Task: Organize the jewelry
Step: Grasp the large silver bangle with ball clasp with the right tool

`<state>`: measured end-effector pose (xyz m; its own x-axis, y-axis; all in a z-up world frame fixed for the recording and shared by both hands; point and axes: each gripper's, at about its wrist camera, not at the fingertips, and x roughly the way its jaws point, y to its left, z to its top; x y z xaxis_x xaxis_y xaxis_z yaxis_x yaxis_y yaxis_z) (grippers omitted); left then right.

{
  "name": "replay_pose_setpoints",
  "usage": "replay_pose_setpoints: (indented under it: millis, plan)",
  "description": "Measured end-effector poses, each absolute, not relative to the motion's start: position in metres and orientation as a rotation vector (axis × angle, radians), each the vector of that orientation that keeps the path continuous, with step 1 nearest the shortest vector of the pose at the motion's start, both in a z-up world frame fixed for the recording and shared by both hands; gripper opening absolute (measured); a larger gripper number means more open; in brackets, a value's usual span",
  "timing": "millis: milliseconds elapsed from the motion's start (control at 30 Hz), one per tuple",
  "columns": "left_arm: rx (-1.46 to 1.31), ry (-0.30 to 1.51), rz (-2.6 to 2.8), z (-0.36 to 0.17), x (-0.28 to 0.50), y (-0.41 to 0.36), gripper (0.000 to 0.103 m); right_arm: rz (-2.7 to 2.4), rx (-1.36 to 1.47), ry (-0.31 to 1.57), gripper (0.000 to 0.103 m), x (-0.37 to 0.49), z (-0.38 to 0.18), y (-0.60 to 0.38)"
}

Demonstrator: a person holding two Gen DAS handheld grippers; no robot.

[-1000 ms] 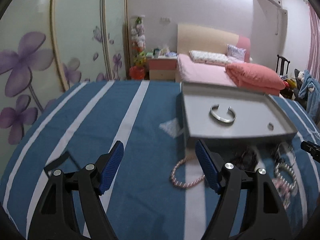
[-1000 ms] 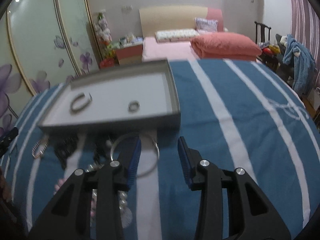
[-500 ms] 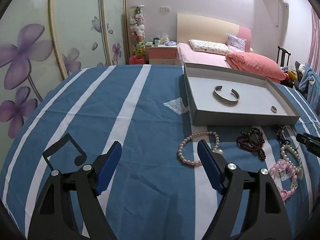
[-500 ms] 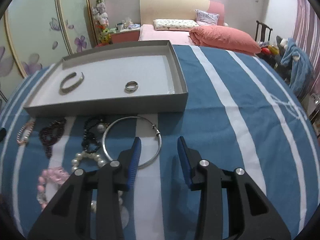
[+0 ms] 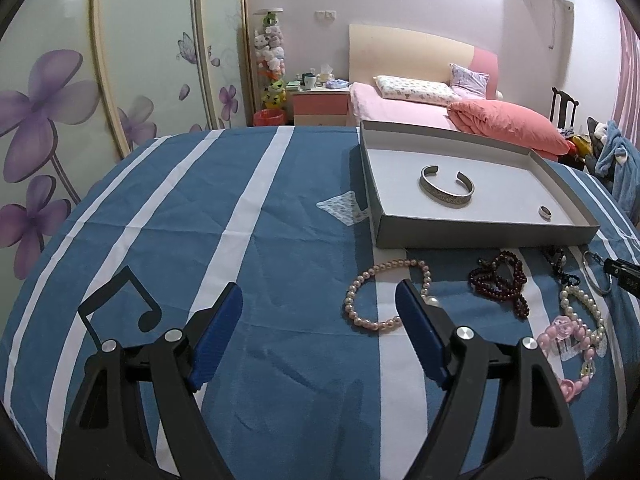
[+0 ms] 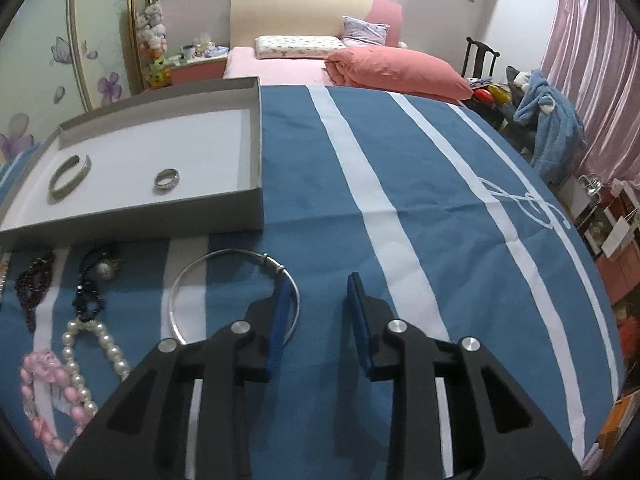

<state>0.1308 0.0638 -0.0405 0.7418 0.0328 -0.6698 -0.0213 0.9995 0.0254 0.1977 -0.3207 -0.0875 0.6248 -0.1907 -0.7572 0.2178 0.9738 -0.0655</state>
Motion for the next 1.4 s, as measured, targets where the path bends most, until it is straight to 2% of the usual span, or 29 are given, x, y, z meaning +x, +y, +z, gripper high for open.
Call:
replay_pose_setpoints:
  millis: [33, 67, 100, 300, 633, 733, 1000, 1067, 1167, 1233, 1333, 1400]
  plan:
    - [0.016, 0.735, 0.029, -0.041, 0.131, 0.064, 0.079, -0.215, 0.051, 0.855, 0.036, 0.194, -0.086, -0.322]
    - [0.016, 0.737, 0.027, -0.041, 0.132, 0.063, 0.079, -0.195, 0.069, 0.851, 0.051, 0.191, -0.084, -0.323]
    - [0.017, 0.739, 0.024, -0.041, 0.132, 0.063, 0.08, -0.178, 0.075, 0.845, 0.059, 0.189, -0.083, -0.321]
    - [0.019, 0.747, 0.014, -0.043, 0.133, 0.061, 0.081, -0.102, 0.076, 0.85, 0.072, 0.187, -0.081, -0.307]
    - [0.04, 0.765, -0.005, -0.046, 0.136, 0.054, 0.083, -0.104, 0.064, 0.906, 0.079, 0.204, -0.093, -0.295]
    - [0.053, 0.775, -0.018, -0.048, 0.137, 0.049, 0.084, -0.098, 0.06, 0.901, 0.072, 0.202, -0.093, -0.295]
    - [0.089, 0.805, -0.031, -0.053, 0.146, 0.036, 0.084, -0.094, 0.058, 0.902, 0.072, 0.202, -0.094, -0.294]
    - [0.097, 0.802, -0.019, -0.052, 0.149, 0.037, 0.081, -0.093, 0.058, 0.902, 0.072, 0.202, -0.094, -0.293]
    - [0.078, 0.807, -0.006, -0.051, 0.159, 0.044, 0.069, -0.093, 0.058, 0.903, 0.072, 0.202, -0.094, -0.293]
    - [0.076, 0.823, 0.0, -0.053, 0.165, 0.048, 0.055, -0.093, 0.058, 0.903, 0.072, 0.202, -0.094, -0.293]
    - [0.092, 0.865, -0.023, -0.061, 0.17, 0.046, 0.042, -0.094, 0.058, 0.903, 0.072, 0.202, -0.094, -0.293]
    - [0.109, 0.882, -0.042, -0.065, 0.169, 0.041, 0.041, -0.094, 0.058, 0.903, 0.072, 0.202, -0.094, -0.293]
